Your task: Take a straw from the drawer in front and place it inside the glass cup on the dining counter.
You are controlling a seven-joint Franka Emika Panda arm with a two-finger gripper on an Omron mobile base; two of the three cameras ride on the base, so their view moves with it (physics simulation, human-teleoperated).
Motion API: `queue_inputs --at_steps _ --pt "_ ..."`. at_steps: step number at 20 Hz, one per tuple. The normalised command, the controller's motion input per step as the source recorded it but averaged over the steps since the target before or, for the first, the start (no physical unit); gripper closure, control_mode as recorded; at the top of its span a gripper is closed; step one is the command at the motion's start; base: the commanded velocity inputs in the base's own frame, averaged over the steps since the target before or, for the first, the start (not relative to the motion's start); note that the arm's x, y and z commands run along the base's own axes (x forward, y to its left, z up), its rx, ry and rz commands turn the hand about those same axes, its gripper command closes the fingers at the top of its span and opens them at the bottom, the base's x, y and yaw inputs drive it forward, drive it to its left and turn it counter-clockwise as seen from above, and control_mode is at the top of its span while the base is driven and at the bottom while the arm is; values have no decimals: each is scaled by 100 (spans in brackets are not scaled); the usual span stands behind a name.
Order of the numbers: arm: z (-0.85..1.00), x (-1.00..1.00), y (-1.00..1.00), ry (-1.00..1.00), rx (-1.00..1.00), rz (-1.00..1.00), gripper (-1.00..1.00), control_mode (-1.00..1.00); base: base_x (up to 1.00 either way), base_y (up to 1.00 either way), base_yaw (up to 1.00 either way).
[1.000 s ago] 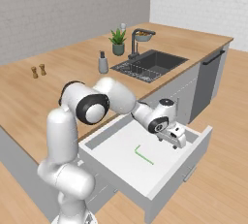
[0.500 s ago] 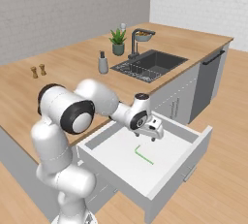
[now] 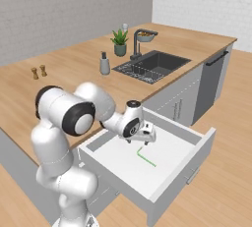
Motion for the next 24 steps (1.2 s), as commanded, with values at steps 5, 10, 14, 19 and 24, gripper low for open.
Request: queue_inputs --at_steps 5,10,14,19,24 --pt "-40 22 10 0 0 19 -100 -100 0 0 0" --pt "-44 34 3 0 0 13 -100 -100 0 0 0" --pt "-42 25 0 0 0 8 -100 -100 0 0 0" --pt "-34 20 -6 0 0 1 -100 -100 0 0 0" --pt "-30 24 -14 0 0 0 -100 -100 0 0 0"
